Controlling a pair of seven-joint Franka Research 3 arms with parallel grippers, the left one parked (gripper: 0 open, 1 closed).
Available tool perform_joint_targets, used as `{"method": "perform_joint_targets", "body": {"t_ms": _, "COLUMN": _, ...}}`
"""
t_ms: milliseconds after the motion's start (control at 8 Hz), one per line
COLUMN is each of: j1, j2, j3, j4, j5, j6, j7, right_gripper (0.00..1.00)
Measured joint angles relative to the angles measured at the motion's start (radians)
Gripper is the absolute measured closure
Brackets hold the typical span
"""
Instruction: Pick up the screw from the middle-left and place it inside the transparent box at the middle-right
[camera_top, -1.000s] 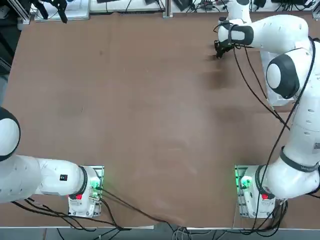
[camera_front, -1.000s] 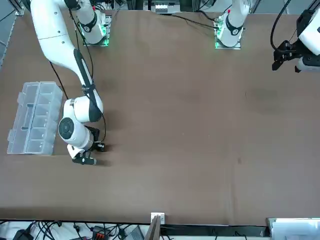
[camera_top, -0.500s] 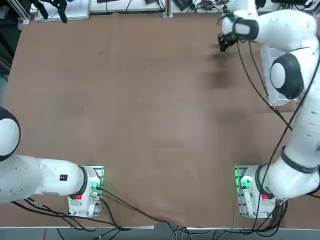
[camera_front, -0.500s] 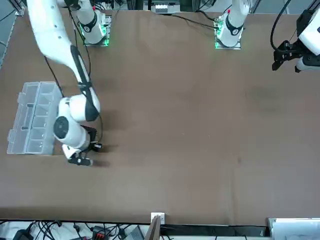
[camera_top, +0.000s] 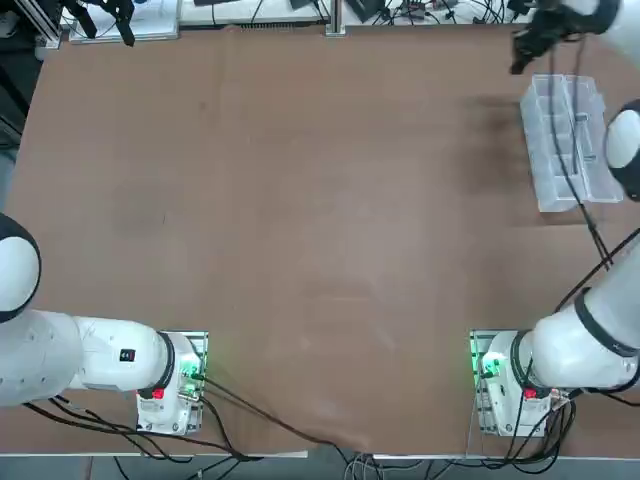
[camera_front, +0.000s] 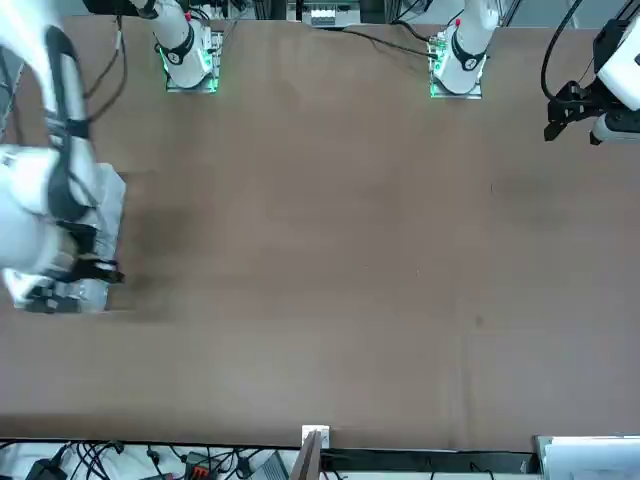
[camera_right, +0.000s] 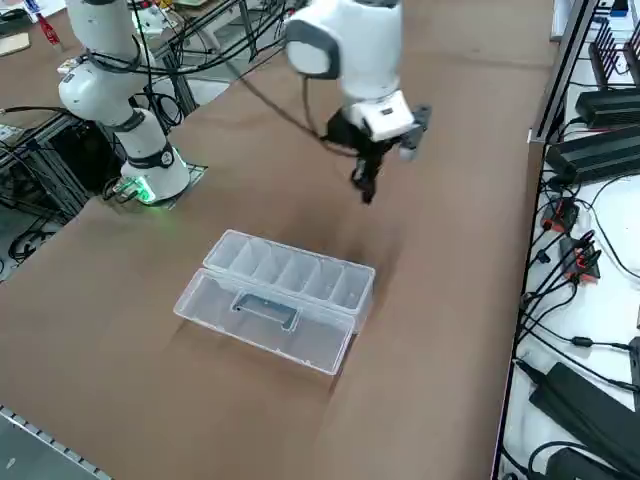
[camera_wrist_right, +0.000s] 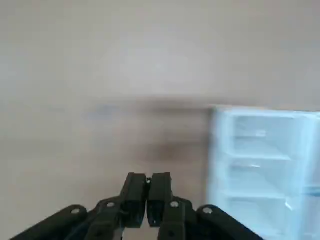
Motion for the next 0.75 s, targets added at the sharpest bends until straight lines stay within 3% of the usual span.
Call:
{"method": "perform_joint_targets", "body": {"t_ms": 375, "j1": -0.142, "j2": 0.027, "j3": 0.001, "j4": -0.027, "j5": -0.009, "j6": 0.007, "j7": -0.248, "right_gripper": 0.94}}
{"method": "perform_joint_targets", "body": {"t_ms": 750, "j1": -0.181, "j2": 0.044, "j3": 0.002, "j4": -0.066, "j5": -0.06, "j6": 0.062, "j7": -0.287, "right_gripper": 0.94}}
